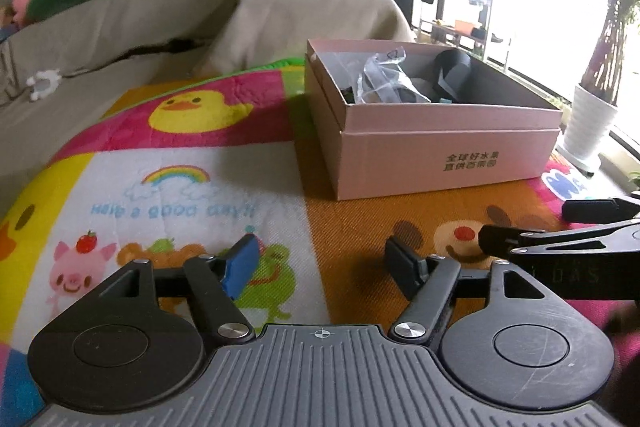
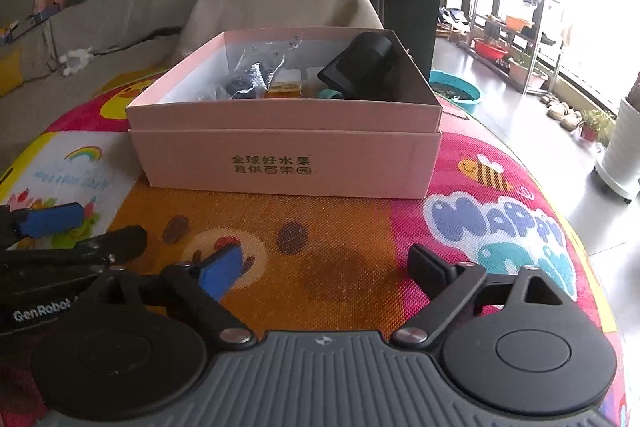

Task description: Organize rigid objects

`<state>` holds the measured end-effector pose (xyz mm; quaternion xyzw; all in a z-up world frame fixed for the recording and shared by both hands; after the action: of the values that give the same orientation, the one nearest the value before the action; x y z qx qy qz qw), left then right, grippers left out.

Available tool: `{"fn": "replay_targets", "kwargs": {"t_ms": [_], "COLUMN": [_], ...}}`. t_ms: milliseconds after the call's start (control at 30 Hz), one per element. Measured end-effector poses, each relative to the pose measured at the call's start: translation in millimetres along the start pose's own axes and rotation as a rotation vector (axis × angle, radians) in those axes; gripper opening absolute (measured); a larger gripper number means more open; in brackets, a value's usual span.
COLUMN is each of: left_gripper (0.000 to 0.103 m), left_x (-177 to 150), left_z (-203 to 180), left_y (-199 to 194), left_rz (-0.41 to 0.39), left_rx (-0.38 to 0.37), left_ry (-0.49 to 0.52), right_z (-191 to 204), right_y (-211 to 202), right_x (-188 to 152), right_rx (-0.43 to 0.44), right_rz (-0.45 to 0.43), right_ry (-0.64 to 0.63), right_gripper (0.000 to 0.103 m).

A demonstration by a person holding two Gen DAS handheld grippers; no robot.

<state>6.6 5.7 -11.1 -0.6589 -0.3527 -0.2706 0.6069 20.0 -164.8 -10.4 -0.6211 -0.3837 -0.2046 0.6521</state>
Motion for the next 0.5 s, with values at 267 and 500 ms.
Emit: {"fn": "replay_targets", "kwargs": {"t_ms": [267, 500], "left_gripper": [0.075, 0.075], "left_x": [-0.3, -0.1], "left_z": [0.8, 1.3], "left_y": [-0.4, -0.7], "left_rz": [-0.001, 0.0], "left_rx": [-0.004, -0.007], "left_ry": [-0.005, -0.005], "right_z": [0.9, 2.4], "right_y": [-3.6, -2.2], "right_x": [-7.3, -8.0], "right_rx": [-0.037, -0.033], "right_rz": [-0.037, -0.038], "right_ry": [0.024, 0.017], "right_gripper": [0.095, 0.098]}}
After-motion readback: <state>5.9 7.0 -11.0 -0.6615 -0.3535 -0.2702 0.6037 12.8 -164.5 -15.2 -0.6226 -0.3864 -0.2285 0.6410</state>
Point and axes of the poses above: each gripper's, at about its wrist camera, not at the fingertips, and y roughly the way its jaws point, z to its left, x to its top, the point moved 2 cm from there along y, roughly the way its jaws point, and after that the axes turned 7 degrees about -y, right-handed, at the moved point
